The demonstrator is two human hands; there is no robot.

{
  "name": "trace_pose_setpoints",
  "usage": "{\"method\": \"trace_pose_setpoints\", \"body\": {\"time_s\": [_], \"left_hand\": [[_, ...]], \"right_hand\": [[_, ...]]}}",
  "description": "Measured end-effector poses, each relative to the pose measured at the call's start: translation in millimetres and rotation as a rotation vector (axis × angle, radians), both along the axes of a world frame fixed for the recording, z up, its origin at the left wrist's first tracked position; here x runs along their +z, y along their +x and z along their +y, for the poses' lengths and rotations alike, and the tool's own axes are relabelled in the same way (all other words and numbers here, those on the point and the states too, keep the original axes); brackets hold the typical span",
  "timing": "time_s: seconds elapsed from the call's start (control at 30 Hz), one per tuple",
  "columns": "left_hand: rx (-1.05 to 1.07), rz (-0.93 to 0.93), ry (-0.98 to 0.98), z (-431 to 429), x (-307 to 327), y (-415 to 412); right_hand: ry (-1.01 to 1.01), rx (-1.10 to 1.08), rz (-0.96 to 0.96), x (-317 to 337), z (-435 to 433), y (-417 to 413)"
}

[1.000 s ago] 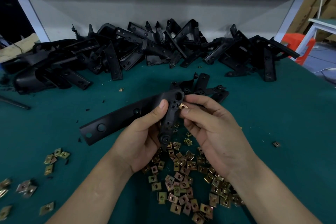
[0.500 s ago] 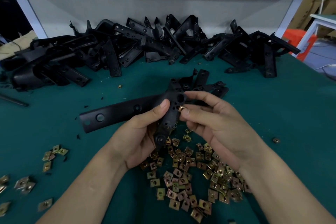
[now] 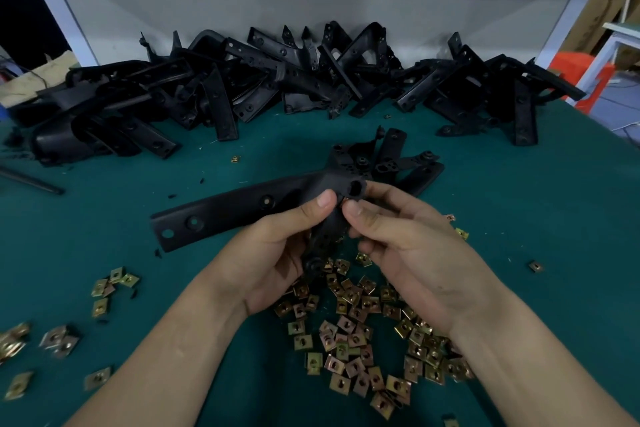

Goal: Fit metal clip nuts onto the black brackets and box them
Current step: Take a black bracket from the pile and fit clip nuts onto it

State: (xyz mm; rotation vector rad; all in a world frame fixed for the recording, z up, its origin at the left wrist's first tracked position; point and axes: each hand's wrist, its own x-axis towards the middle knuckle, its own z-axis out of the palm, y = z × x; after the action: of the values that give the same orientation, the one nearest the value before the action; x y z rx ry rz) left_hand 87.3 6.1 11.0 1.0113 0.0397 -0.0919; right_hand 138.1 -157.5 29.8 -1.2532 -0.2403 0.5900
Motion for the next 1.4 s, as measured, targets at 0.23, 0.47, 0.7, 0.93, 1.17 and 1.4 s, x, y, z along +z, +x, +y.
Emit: {"method": "trace_pose_setpoints", "body": {"time_s": [0.23,0.47,0.7,0.93,1.17,1.4], "left_hand": [[0.239,-0.124,-0.226,9.7,-0.5,7.3],[0.292,-0.089,-0.208,7.6,-5.0,11.2],[0.286,-0.047,-0.196,6.8,-7.3,11.7],[0.213,-0.003,-0.169,6.7,-9.2,10.4],[0.203,-0.032,-0.169,8.4,-9.4,9.8],[0.1,-0.049,-0.127,8.0,-10.8,8.6]], "right_hand": [[-0.713,0.114,-0.798,-4.1,-11.5,6.6],[-0.98,0.258,-1.037,-14.9,-14.1,8.1],[-0.915,0.217,-0.961,-18.9,-14.4,11.1],[-0.614,0.073,-0.803,-17.8,-10.1,13.6],[-0.402,0.067,-0.695,-14.9,-6.1,10.7],[-0.079,-0.006,-0.454,-13.0,3.5,2.5]]}}
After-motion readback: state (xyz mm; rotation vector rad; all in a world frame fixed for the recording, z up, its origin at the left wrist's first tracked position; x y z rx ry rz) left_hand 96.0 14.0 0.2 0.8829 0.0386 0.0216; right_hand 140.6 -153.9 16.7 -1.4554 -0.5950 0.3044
